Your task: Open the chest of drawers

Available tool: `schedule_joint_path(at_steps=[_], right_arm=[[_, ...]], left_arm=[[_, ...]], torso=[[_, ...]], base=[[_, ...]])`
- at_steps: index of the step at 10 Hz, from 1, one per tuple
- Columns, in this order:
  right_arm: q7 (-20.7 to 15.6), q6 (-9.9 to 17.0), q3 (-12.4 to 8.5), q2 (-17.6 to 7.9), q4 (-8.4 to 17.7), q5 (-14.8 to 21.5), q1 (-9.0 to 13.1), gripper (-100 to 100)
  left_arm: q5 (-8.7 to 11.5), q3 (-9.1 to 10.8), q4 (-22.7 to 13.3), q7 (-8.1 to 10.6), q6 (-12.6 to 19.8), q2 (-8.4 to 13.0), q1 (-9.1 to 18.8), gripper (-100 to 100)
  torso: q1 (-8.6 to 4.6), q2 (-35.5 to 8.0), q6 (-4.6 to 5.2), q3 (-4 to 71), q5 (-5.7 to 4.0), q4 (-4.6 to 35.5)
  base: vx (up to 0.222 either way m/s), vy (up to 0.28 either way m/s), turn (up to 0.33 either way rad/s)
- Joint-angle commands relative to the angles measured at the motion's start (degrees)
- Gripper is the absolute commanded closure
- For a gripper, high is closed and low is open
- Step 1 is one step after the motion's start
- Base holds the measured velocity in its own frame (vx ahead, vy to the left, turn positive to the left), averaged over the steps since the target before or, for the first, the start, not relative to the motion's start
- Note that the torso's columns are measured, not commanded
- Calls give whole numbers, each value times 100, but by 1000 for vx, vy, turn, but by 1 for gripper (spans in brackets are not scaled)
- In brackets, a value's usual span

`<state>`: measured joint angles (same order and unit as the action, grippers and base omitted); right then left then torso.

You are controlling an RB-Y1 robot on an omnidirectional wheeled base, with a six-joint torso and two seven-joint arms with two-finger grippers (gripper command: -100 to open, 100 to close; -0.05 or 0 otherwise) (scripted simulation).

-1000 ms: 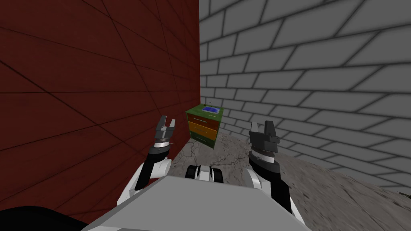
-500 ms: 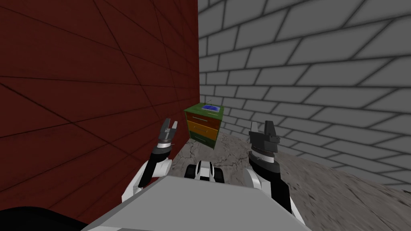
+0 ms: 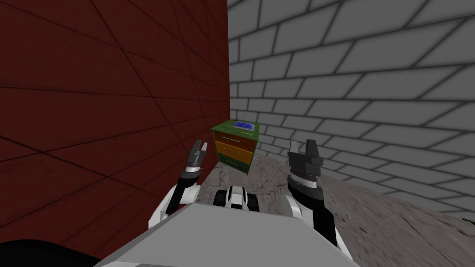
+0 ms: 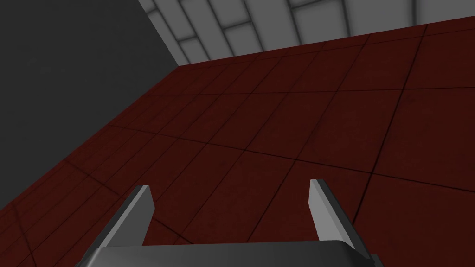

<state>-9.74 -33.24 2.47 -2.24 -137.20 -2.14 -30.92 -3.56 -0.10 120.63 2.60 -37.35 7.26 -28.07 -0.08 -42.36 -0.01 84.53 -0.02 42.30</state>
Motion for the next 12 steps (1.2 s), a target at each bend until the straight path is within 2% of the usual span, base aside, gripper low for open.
schedule_joint_path(at_steps=[1, 5, 6, 9, 10, 12], right_arm=[[0, 0, 0, 0, 0, 0, 0, 0], [0, 0, 0, -1, 0, 0, -1, 0], [0, 0, 0, 0, 0, 0, -1, 0], [0, 0, 0, 0, 0, 0, 0, 0], [0, 0, -1, -1, 0, 0, 0, 0], [0, 0, 0, 0, 0, 0, 0, 0]], left_arm=[[-4, -26, -401, -71, -303, 76, 56, -100], [-30, -105, -1122, -234, -853, 168, 206, -100], [-30, -105, -1168, -234, -853, 168, 206, -100], [-52, -170, -1735, -370, -1301, 214, 336, -100], [-52, -170, -1829, -370, -1301, 214, 336, -100], [-66, -216, -2228, -465, -1609, 229, 432, -100]], torso=[[3, 0, 1, -1, 0, 1], [11, 11, 1, 6, 3, -2], [2, 13, 0, 7, 1, -3], [14, 4, 1, 1, 4, 0], [19, 14, 0, 8, 5, -3], [-2, 2, 1, 0, -1, 0]], base=[[98, 35, -48], [127, 51, -53], [98, 33, -18], [103, 57, -53], [86, 48, -21], [93, 42, -52]])
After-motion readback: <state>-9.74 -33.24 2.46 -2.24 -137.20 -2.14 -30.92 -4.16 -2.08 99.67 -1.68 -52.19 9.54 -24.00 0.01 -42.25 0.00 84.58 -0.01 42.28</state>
